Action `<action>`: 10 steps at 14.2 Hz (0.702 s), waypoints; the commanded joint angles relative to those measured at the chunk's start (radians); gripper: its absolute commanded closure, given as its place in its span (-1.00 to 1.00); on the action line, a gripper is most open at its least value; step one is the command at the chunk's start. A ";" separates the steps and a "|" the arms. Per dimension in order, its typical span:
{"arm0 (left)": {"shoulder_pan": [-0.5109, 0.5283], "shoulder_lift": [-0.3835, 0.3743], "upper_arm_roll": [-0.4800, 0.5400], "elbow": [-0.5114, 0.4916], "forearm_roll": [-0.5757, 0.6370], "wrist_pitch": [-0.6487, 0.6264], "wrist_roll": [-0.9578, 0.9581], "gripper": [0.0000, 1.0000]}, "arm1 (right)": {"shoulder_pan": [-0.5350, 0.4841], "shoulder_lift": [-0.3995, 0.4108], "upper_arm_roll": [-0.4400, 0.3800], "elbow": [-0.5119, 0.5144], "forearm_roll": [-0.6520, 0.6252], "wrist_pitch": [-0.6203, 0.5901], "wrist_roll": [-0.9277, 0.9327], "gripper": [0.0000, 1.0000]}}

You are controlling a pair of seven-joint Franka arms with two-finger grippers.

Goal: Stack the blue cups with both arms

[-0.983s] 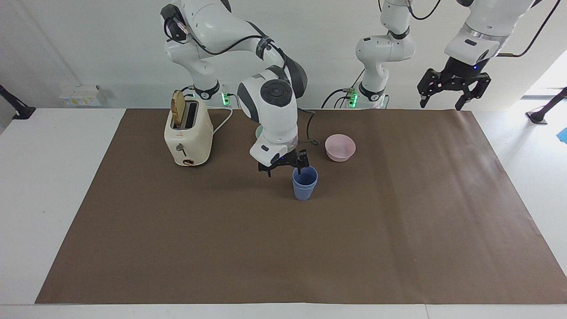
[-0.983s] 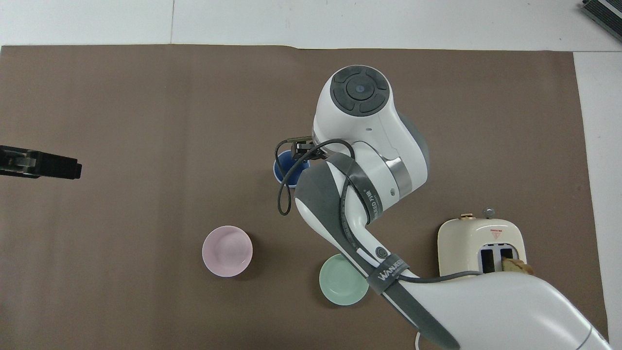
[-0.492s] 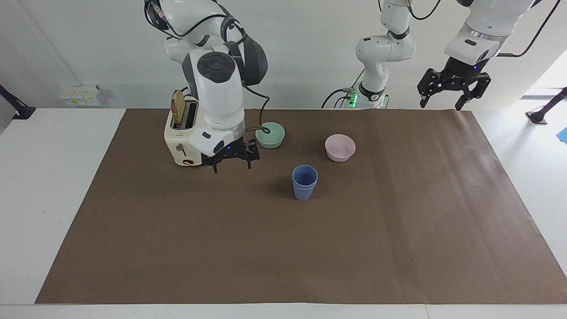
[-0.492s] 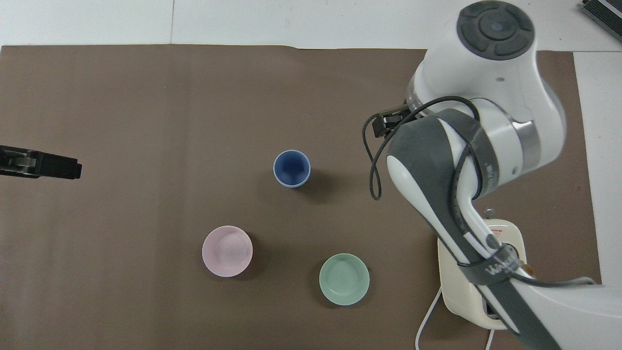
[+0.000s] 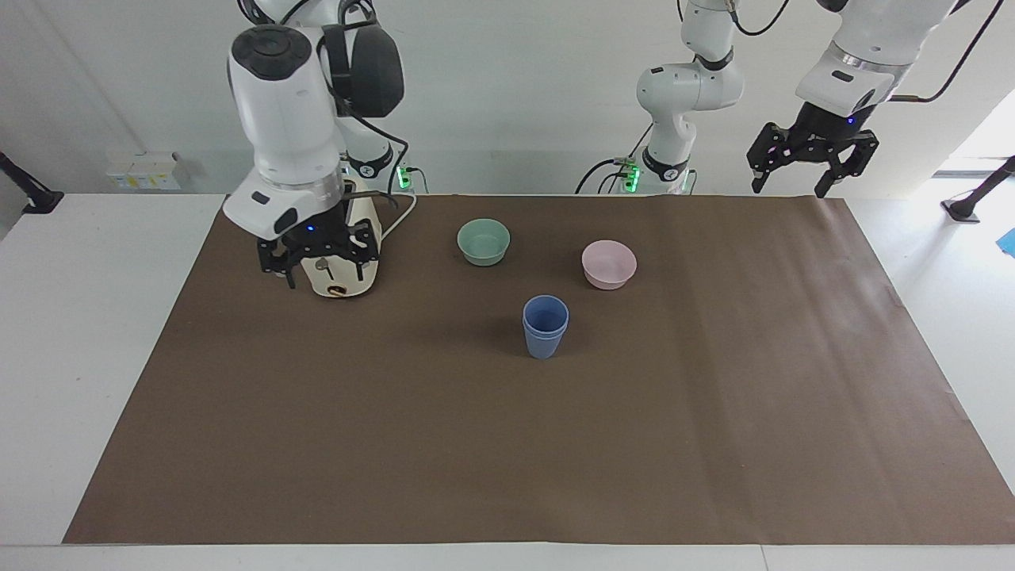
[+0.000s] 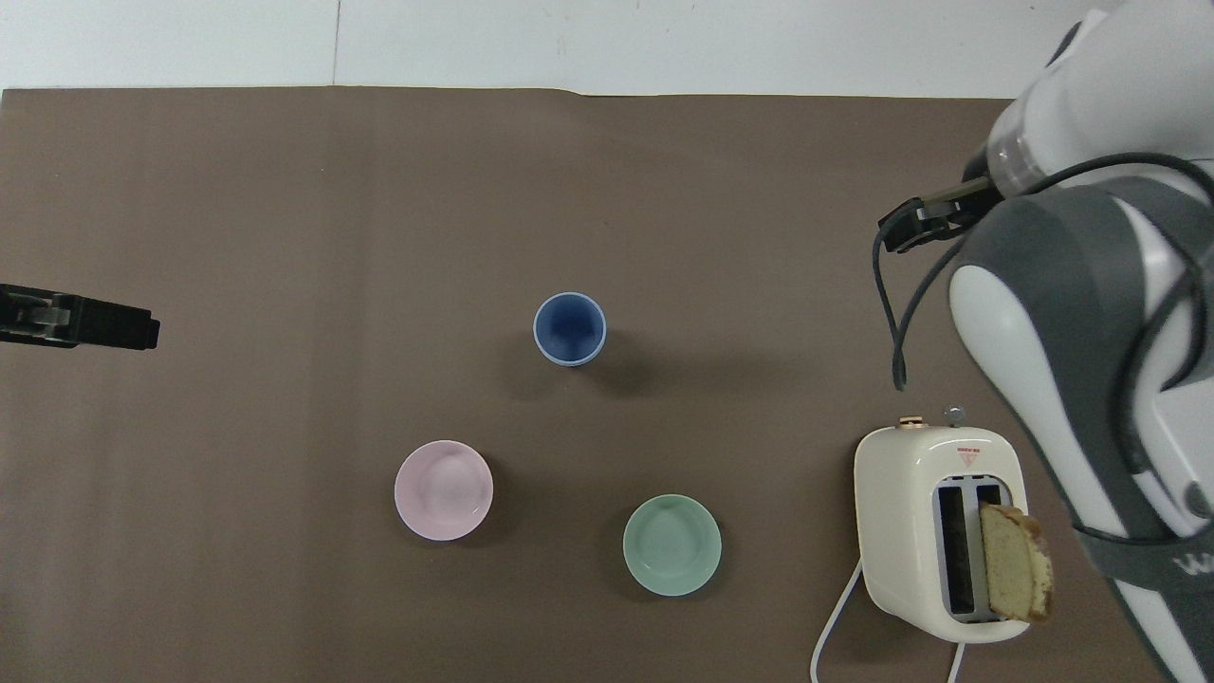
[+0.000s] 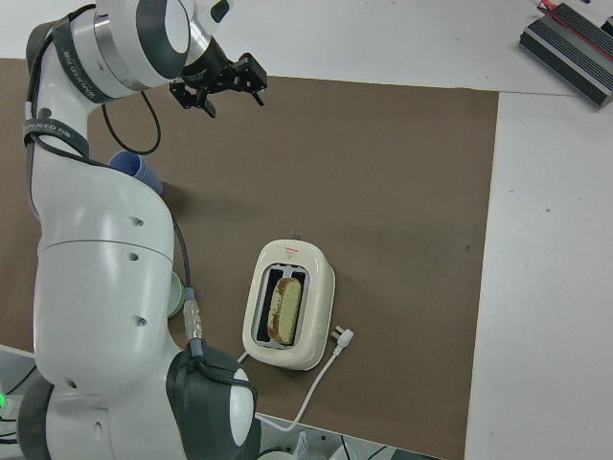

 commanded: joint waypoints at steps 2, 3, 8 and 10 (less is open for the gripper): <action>0.013 -0.010 -0.004 -0.001 -0.013 -0.014 0.010 -1.00 | -0.080 -0.077 0.010 -0.027 0.066 -0.061 0.013 -1.00; 0.011 -0.010 -0.004 -0.001 -0.013 -0.014 0.010 -1.00 | -0.081 -0.090 0.010 -0.028 0.065 -0.077 0.047 -1.00; 0.011 -0.009 -0.004 -0.001 -0.013 -0.014 0.010 -1.00 | -0.079 -0.153 0.013 -0.071 0.069 -0.103 0.055 -1.00; 0.013 -0.010 -0.004 -0.001 -0.013 -0.014 0.010 -1.00 | -0.088 -0.172 0.009 -0.071 0.109 -0.111 0.053 -1.00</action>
